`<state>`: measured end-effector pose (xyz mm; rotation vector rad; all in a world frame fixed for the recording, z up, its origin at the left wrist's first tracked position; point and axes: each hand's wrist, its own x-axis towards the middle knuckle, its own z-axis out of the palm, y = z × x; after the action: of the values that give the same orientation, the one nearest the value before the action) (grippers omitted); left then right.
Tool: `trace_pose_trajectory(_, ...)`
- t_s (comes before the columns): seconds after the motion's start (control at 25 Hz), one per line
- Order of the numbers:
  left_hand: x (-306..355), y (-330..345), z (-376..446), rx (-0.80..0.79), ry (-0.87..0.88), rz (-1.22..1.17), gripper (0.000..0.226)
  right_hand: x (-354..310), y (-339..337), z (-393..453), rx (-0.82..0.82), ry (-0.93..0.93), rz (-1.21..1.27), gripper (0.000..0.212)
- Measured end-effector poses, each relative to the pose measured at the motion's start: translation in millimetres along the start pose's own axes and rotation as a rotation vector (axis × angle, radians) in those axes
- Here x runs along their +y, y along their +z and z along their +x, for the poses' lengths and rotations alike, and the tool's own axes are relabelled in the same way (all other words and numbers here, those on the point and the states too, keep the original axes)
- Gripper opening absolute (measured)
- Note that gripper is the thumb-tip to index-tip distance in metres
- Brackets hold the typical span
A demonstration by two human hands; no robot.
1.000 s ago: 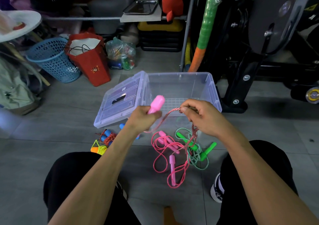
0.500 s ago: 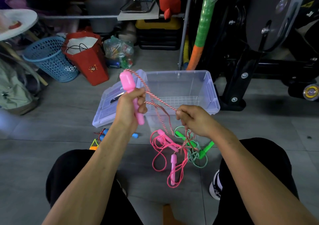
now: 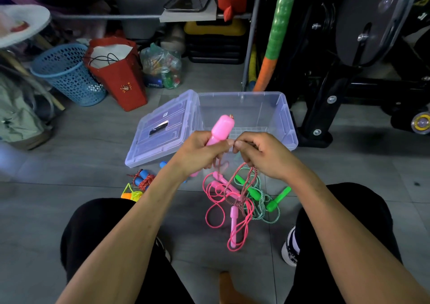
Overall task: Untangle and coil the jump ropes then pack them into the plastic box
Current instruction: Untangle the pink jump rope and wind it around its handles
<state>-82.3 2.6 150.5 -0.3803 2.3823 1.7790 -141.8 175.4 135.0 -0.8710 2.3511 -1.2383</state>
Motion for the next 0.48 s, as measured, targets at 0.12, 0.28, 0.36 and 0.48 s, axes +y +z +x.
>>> trace_pose_trajectory(0.12, -0.6, -2.1, 3.4, 0.144, 0.048, -0.344, 0.031, 11.1, 2.9, 0.7, -0.006, 0.0, -0.044, 0.02)
trace_pose_trajectory(0.28, 1.2, -22.3, 9.4, 0.281, 0.082, -0.7, 0.029, 28.2, 3.8, -0.4, -0.051, 0.086, -0.133, 0.027)
trace_pose_trajectory(0.36, -7.2, -32.1, 14.0, 0.346, -0.053, -0.472, 0.02, 28.5, 3.0, -0.2, -0.044, 0.109, -0.134, 0.029)
trace_pose_trajectory(0.48, -22.5, -32.5, 14.3, 0.291, -0.255, 0.079, 0.011, 17.8, -1.0, 0.9, 0.013, 0.073, -0.081, 0.024)
